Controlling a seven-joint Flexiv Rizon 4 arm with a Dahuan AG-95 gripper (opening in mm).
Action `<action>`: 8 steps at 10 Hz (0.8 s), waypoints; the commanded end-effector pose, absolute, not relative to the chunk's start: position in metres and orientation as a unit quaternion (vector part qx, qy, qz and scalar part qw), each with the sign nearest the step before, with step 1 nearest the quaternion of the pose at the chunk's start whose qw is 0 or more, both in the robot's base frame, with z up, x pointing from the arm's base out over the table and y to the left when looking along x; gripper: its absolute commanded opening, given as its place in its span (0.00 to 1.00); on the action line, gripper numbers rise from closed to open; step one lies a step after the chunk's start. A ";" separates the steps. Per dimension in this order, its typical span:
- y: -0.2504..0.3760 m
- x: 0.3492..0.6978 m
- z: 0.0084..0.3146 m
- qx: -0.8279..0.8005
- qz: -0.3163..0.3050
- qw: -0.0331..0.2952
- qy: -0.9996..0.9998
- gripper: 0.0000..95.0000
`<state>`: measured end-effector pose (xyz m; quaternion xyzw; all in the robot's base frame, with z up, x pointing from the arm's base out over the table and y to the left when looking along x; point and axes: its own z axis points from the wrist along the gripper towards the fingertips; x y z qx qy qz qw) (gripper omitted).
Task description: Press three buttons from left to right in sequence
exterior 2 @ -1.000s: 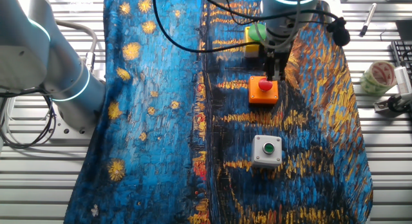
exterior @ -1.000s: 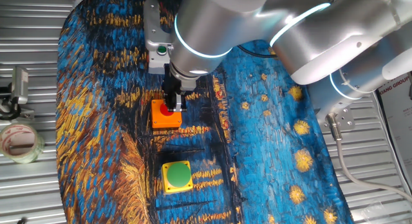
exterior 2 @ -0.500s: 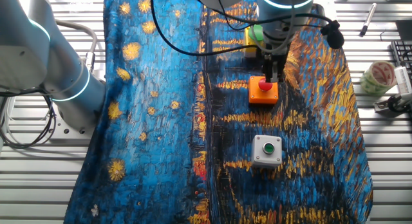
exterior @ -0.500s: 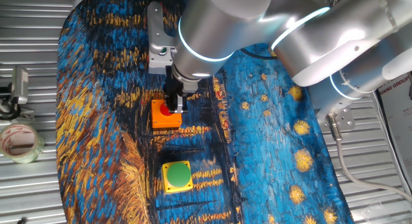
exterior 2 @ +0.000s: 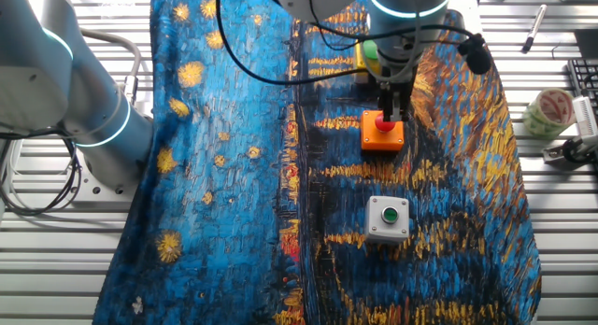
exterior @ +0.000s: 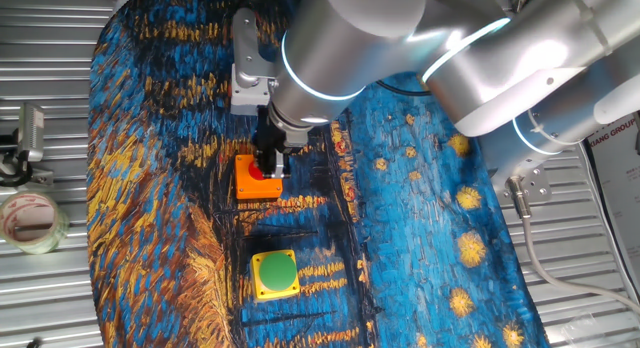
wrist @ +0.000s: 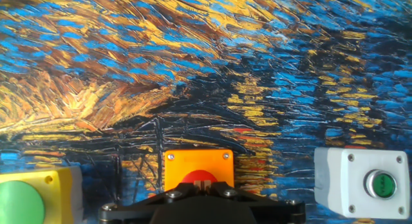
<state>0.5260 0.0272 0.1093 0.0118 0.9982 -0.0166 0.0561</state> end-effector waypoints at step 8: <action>0.027 0.527 0.097 0.014 -0.016 0.069 0.997 0.00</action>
